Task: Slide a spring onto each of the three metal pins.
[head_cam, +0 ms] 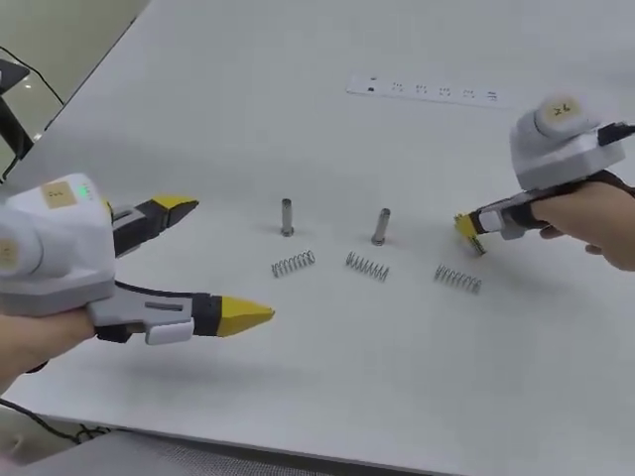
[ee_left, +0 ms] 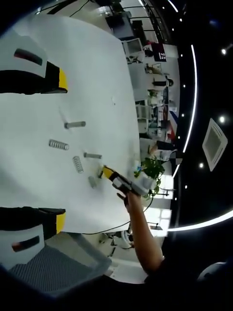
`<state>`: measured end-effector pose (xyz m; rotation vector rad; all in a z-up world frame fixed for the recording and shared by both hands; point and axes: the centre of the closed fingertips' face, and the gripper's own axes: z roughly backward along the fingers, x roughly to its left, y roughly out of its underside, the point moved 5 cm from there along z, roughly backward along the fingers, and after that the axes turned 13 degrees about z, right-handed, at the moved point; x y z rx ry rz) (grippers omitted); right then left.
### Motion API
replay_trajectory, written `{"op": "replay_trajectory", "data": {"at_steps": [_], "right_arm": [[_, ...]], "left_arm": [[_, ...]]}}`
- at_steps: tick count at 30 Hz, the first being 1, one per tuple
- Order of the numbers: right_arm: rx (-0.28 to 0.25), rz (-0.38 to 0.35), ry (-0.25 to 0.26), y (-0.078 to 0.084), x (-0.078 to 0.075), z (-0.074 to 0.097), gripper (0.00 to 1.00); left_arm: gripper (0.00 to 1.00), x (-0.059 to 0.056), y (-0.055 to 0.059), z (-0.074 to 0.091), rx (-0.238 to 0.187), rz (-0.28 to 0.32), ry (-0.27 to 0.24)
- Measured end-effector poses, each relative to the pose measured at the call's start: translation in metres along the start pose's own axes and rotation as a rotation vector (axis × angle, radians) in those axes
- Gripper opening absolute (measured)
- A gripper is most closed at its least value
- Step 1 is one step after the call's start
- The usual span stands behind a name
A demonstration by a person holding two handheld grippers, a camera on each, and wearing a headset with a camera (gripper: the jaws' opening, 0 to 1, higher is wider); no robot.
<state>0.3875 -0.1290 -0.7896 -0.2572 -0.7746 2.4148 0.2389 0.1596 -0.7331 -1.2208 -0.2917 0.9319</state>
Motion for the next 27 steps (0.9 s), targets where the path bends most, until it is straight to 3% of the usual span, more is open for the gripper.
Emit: {"op": "replay_trajectory", "data": {"at_steps": [12, 27], "right_arm": [[-0.064, 0.024, 0.015, -0.008, 0.001, 0.006, 0.05], [-0.086, 0.035, 0.027, -0.011, 0.001, 0.007, 0.05]], "left_arm": [[0.95, -0.001, -0.001, -0.001, 0.001, -0.004, 0.004], [0.95, -0.003, 0.0, -0.001, 0.002, -0.006, 0.007]]}}
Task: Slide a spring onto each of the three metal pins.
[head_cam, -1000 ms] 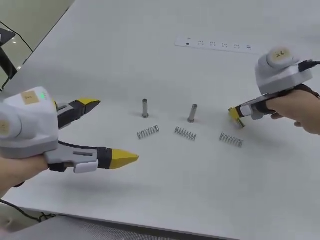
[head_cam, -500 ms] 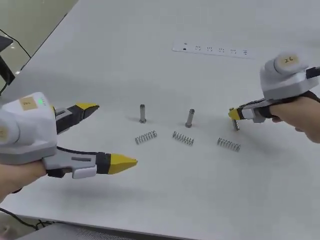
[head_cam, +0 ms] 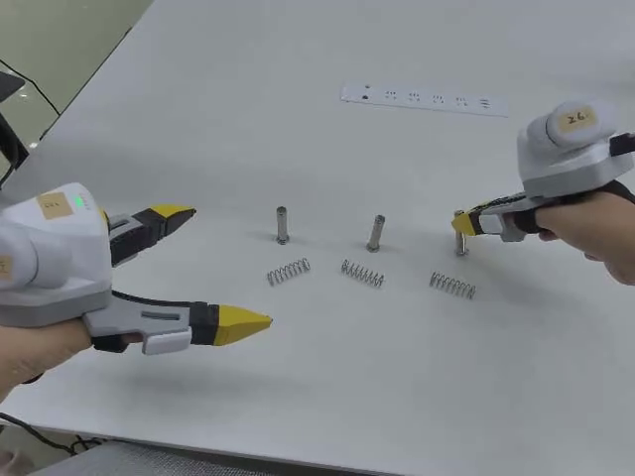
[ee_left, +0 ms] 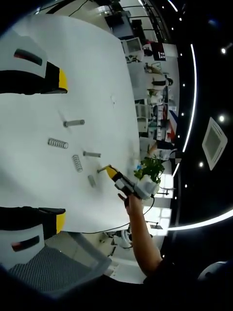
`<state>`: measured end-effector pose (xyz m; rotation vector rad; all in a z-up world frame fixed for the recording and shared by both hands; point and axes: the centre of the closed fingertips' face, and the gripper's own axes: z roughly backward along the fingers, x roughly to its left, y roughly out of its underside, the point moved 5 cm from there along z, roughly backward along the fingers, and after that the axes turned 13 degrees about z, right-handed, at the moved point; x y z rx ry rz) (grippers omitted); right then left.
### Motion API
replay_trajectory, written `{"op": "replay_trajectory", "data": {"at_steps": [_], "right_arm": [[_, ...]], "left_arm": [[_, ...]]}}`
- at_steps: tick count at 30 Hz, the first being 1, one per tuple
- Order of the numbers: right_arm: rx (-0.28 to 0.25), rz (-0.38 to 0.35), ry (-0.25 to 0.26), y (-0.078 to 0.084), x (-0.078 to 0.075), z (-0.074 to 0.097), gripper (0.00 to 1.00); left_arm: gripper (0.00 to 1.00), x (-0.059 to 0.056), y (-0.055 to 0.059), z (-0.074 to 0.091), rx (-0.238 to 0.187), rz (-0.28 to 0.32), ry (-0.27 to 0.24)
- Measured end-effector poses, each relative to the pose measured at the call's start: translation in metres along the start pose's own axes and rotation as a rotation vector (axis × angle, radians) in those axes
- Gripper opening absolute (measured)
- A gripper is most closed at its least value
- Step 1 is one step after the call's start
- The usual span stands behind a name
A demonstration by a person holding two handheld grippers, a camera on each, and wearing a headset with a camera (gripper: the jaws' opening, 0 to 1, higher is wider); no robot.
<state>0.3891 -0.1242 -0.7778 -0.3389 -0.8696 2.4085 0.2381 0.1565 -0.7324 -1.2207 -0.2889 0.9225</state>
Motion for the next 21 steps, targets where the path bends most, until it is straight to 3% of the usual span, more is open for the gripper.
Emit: {"op": "replay_trajectory", "data": {"at_steps": [21], "right_arm": [[-0.028, 0.02, 0.033, -0.0018, -0.0021, 0.0028, 0.05]], "left_arm": [[0.94, 0.0015, -0.0016, -0.0009, -0.006, 0.001, -0.004]]}}
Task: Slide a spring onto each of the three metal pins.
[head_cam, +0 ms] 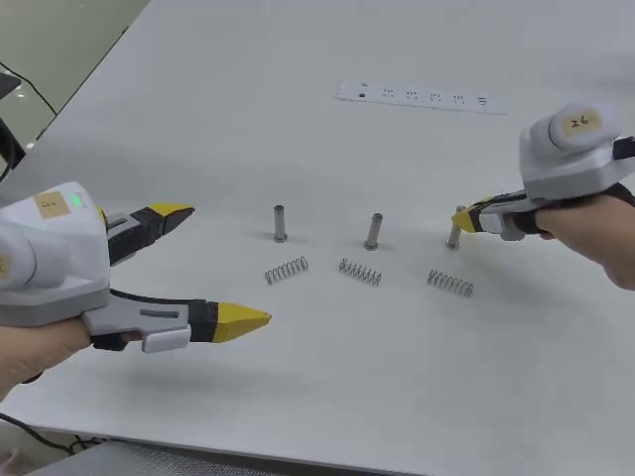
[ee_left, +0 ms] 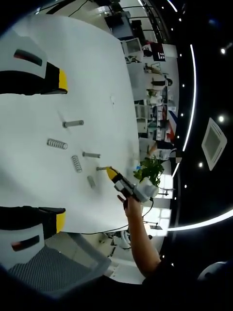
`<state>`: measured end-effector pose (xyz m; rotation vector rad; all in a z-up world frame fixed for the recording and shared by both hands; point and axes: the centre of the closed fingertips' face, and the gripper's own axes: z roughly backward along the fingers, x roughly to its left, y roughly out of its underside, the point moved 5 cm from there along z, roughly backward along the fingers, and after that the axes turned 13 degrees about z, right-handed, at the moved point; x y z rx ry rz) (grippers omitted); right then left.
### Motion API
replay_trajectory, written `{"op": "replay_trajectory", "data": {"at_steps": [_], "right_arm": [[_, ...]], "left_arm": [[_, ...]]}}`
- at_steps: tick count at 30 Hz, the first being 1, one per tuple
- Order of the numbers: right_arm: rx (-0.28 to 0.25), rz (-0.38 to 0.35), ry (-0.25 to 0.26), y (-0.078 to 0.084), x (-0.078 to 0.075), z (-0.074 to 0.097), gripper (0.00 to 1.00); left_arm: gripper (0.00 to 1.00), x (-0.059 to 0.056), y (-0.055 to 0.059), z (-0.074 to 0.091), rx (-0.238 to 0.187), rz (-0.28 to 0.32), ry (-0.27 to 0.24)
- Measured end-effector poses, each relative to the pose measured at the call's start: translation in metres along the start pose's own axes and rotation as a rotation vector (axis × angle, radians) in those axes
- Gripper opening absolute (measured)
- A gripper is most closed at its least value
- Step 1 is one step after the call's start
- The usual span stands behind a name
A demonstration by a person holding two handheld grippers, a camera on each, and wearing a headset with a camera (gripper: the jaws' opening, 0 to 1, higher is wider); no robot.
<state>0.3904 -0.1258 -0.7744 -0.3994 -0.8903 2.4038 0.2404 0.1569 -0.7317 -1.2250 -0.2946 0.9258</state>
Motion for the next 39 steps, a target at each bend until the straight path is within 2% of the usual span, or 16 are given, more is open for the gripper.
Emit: {"op": "replay_trajectory", "data": {"at_steps": [9, 23, 34, 39], "right_arm": [[-0.001, 0.036, 0.007, 0.005, 0.009, 0.007, 0.06], [0.014, 0.075, 0.008, 0.007, 0.013, 0.01, 0.06], [0.011, 0.082, 0.001, 0.006, 0.015, 0.011, 0.06], [-0.008, 0.07, -0.004, 0.004, 0.015, 0.012, 0.08]], "left_arm": [[0.94, 0.001, 0.0, 0.002, 0.0, 0.002, -0.006], [0.94, -0.001, 0.0, 0.001, -0.002, 0.002, 0.0], [0.95, 0.003, 0.002, 0.002, -0.002, 0.01, -0.013], [0.96, 0.004, 0.004, 0.002, -0.002, 0.016, -0.016]]}}
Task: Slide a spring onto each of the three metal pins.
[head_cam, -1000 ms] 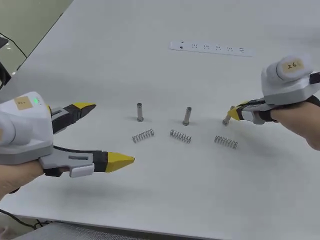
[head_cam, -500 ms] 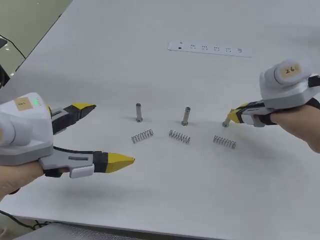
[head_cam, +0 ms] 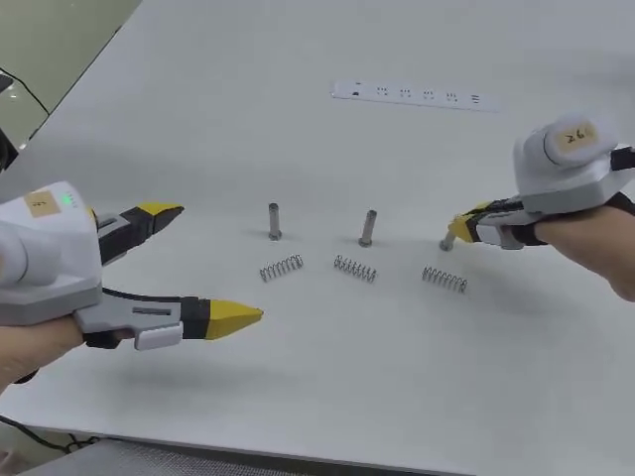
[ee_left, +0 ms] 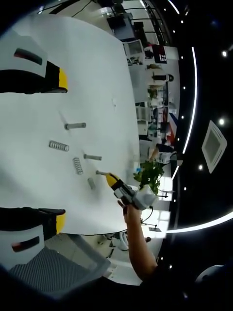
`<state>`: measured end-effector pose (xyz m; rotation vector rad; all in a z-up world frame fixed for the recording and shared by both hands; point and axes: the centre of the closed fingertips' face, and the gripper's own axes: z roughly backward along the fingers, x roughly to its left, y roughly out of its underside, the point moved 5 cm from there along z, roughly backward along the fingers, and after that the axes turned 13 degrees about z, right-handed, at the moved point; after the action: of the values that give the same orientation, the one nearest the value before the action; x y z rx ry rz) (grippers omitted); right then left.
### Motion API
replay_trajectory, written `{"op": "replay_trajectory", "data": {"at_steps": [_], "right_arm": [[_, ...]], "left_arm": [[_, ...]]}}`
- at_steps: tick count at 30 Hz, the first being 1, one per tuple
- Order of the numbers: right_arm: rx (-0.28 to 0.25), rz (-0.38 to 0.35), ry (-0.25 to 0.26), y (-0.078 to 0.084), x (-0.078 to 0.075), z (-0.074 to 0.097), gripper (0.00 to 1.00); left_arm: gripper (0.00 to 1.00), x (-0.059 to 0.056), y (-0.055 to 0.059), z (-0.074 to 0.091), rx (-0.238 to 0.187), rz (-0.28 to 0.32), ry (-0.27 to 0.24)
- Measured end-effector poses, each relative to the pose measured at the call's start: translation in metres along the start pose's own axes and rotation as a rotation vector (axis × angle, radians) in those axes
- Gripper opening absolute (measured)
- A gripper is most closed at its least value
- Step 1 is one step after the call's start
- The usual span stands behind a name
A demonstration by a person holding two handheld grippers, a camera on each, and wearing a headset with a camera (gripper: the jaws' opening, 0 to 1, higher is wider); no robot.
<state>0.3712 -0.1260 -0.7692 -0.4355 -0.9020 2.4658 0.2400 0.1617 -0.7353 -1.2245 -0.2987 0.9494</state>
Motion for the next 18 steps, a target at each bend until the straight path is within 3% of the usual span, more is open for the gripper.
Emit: {"op": "replay_trajectory", "data": {"at_steps": [18], "right_arm": [[-0.037, 0.01, -0.002, -0.0028, 0.0038, 0.0074, 0.21]], "left_arm": [[0.97, 0.0022, 0.0021, -0.0014, 0.006, 0.012, -0.007]]}}
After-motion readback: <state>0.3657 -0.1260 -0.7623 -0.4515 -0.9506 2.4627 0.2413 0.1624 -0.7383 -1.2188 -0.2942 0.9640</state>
